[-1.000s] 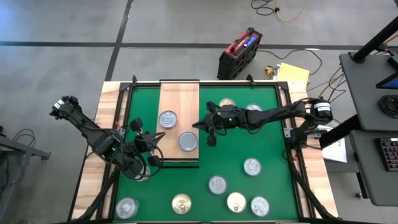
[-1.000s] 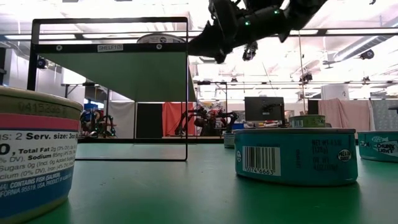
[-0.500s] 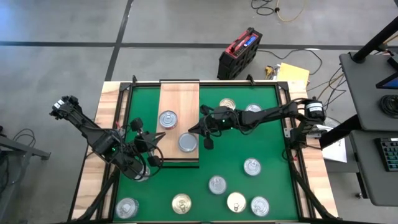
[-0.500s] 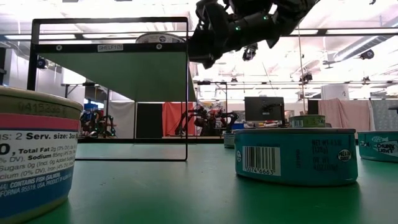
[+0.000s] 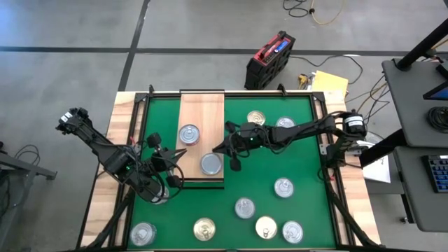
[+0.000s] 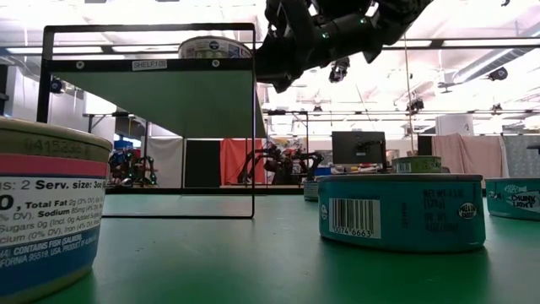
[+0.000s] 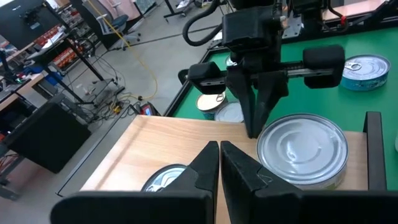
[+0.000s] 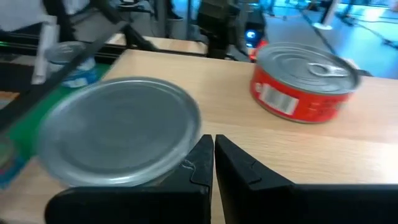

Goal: Stack canned seafood by type on shelf
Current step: Put the green and white tuna can on the shelf, then put the blue and pink tuna can on the shelf

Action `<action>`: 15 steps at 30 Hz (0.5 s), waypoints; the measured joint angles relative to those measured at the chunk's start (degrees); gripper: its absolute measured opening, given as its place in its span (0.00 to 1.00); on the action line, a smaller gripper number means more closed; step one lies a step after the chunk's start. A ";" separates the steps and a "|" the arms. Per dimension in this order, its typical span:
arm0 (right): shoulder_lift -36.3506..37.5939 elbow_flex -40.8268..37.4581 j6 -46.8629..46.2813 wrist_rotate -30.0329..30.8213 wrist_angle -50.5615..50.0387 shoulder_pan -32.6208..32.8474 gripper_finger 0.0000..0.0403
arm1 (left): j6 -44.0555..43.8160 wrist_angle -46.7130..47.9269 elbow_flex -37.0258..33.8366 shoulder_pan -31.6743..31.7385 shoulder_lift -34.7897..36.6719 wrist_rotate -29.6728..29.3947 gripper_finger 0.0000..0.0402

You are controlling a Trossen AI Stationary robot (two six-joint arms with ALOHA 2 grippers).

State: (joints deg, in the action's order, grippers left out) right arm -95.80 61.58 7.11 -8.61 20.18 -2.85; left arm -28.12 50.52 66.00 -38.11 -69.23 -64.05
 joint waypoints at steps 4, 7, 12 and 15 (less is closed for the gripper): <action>1.52 -0.02 0.05 2.80 -1.02 -0.04 0.02 | -0.19 -0.12 0.00 0.00 0.00 0.02 0.00; 4.12 -0.01 -0.94 4.30 -3.52 -0.02 0.02 | -0.37 -0.19 0.00 0.00 0.00 0.07 0.00; 9.11 -0.04 -3.69 11.34 -13.43 1.57 0.02 | -1.18 -0.49 0.00 0.00 0.00 0.51 0.00; 12.52 -0.04 -4.96 14.86 -18.83 3.98 0.02 | -1.55 -0.53 0.00 0.00 -0.02 1.43 0.00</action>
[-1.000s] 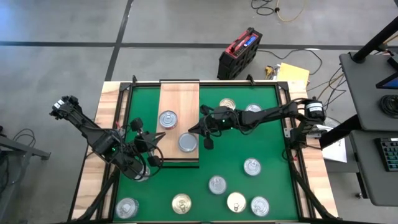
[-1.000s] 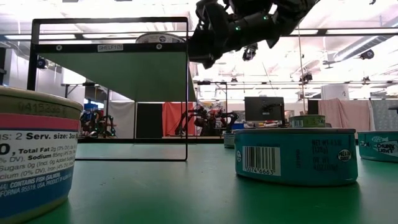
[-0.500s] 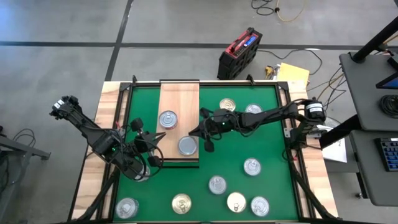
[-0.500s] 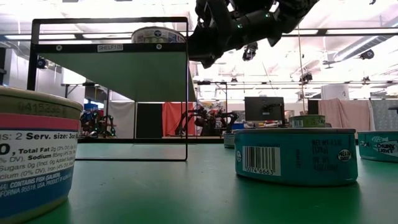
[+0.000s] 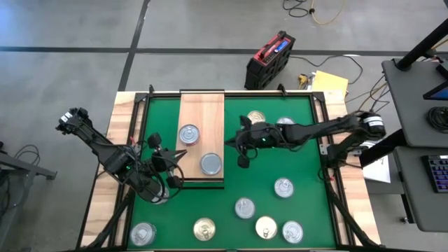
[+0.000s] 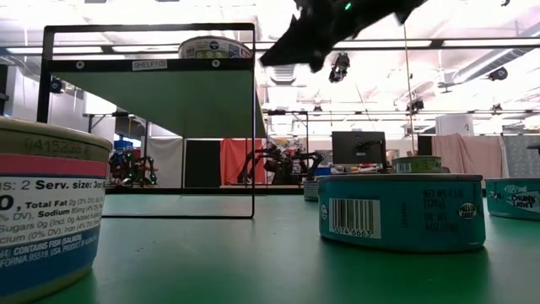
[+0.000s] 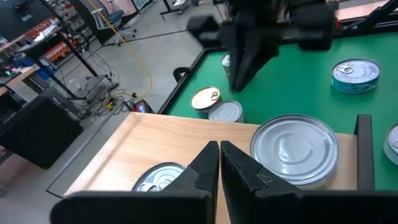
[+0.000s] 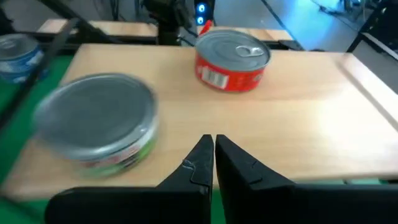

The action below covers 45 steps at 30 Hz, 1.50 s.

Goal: Stack canned seafood by type on shelf
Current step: Put the blue and pink tuna can on the shelf

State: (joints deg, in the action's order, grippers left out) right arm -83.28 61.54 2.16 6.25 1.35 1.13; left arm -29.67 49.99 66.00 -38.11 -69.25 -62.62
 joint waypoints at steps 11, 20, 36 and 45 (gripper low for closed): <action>8.99 -0.04 -11.63 1.59 -18.43 8.69 0.02 | -2.20 -2.05 -0.02 0.00 -0.28 1.24 0.00; 9.29 -0.09 -25.22 1.36 -32.35 14.39 0.02 | -0.93 -5.35 -0.02 -0.12 -4.45 1.84 0.00; 9.02 -0.11 -50.22 1.27 -52.30 22.34 0.02 | -0.86 -6.95 -0.02 -0.13 -7.52 1.70 0.00; 9.02 -0.11 -60.99 0.74 -57.36 27.01 0.02 | -0.83 -6.72 -0.02 -0.11 -7.52 1.70 0.00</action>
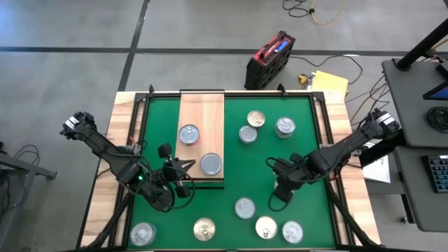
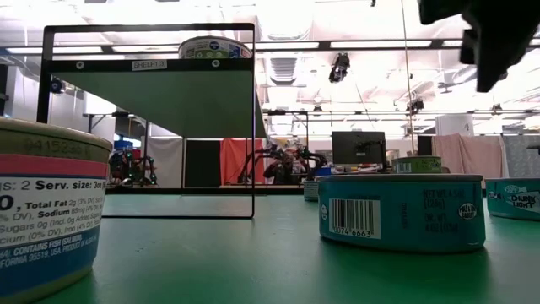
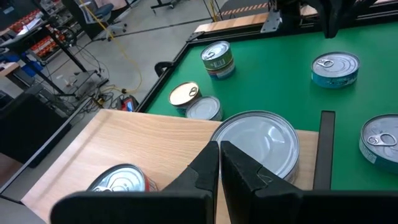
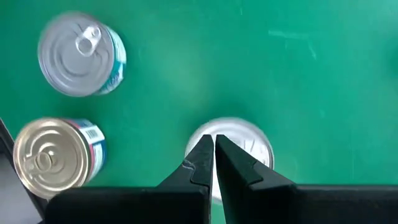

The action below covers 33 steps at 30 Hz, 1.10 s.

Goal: Stack canned seafood by type on shelf
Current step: Put the blue and pink tuna can on the shelf

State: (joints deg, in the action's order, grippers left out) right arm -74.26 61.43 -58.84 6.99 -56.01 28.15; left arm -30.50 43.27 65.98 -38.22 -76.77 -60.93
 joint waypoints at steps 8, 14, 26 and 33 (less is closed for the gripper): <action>0.00 -2.72 -5.49 -4.42 -1.68 4.15 0.02 | 0.04 -2.29 0.00 0.00 0.00 0.02 0.00; 0.00 -7.07 -10.07 -4.29 -1.70 5.26 0.02 | 4.87 -10.34 0.00 0.00 0.00 0.04 0.00; 0.00 -13.10 -14.80 -2.31 -1.47 5.24 0.02 | 9.27 -15.19 0.00 0.00 -0.02 0.04 0.00; 0.00 -13.73 -16.16 -1.85 -0.59 5.24 0.02 | 9.29 -15.17 0.00 0.00 -0.07 0.04 0.00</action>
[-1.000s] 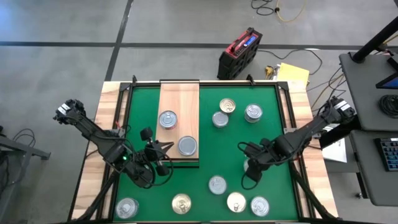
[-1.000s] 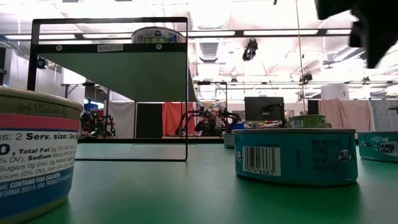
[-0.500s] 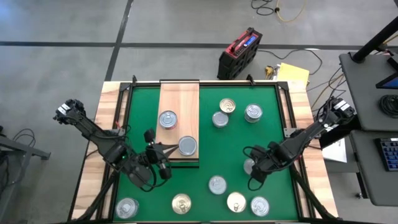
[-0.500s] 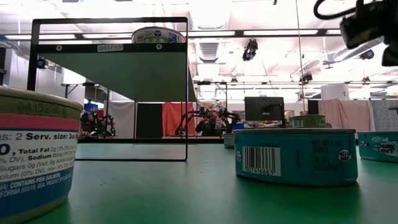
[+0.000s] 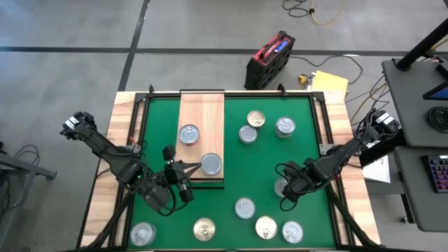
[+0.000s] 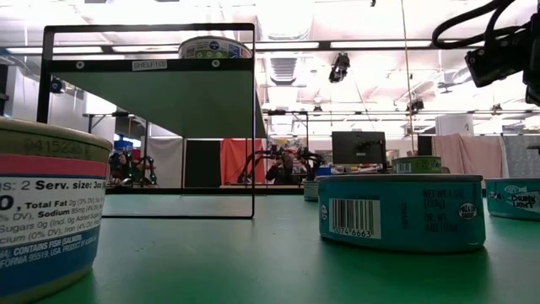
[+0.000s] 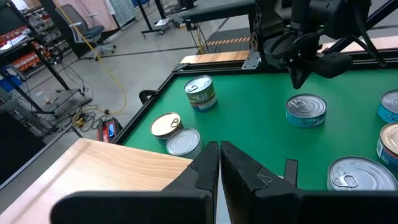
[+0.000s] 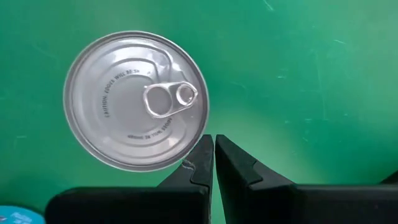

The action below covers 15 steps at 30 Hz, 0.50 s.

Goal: Stack canned seafood by type on shelf
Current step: Put the blue and pink tuna can on the shelf

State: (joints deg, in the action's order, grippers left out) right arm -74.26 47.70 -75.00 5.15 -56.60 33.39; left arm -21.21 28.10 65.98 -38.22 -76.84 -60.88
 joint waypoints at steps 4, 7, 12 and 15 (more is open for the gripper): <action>0.00 0.00 0.37 0.91 0.60 0.30 0.02 | 0.00 0.00 0.00 0.00 0.00 0.00 0.00; 0.00 0.00 0.53 2.94 1.26 1.03 0.02 | -0.07 0.02 0.00 0.00 0.00 0.00 0.00; -0.02 0.00 0.45 6.35 3.26 2.64 0.02 | -0.26 -0.12 0.00 0.00 0.00 0.00 0.00; 0.00 0.00 0.56 8.55 4.92 3.68 0.02 | -0.27 -1.23 0.00 0.00 -0.02 0.05 0.00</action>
State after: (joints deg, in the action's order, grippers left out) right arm -74.26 47.70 -74.44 13.69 -51.67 37.07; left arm -21.48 26.87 65.98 -38.22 -76.86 -60.84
